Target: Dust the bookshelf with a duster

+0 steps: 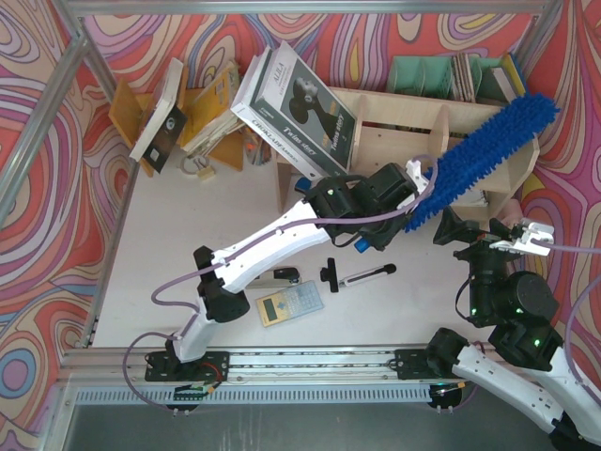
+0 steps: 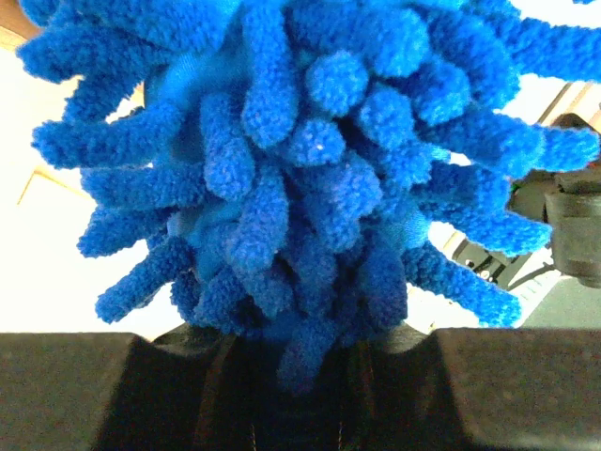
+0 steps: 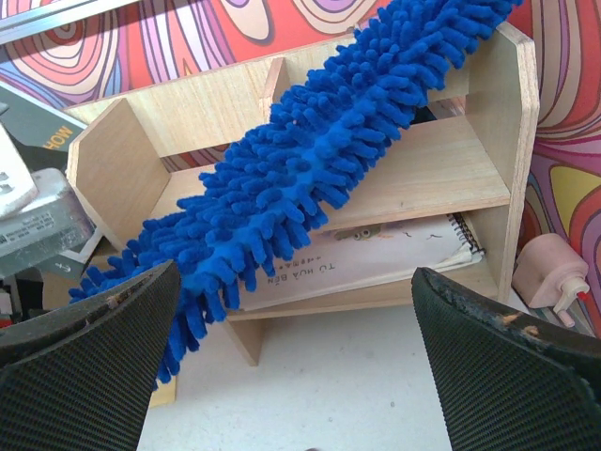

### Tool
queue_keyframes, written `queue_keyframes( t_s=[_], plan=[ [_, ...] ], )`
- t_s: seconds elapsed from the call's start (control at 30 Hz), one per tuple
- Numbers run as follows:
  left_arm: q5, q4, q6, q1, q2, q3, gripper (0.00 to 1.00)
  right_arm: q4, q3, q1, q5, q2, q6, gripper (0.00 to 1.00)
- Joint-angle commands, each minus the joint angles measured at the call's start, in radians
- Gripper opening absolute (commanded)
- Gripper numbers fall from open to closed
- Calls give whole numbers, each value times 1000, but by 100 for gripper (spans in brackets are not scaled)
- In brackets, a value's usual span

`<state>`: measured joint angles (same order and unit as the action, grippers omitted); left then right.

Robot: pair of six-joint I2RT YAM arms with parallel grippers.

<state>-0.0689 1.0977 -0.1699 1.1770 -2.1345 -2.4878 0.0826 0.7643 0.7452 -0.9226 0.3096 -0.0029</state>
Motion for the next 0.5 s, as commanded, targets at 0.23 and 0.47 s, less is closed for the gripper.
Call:
queue_keyframes(
  t_s=[0.23, 0.47],
  plan=[
    [55, -60, 47, 38, 110, 142, 0, -26, 0, 0, -7, -10, 6, 99],
    [-60, -101, 27, 27, 148, 178, 0, -24, 1, 0, -5, -9, 6, 99]
  ],
)
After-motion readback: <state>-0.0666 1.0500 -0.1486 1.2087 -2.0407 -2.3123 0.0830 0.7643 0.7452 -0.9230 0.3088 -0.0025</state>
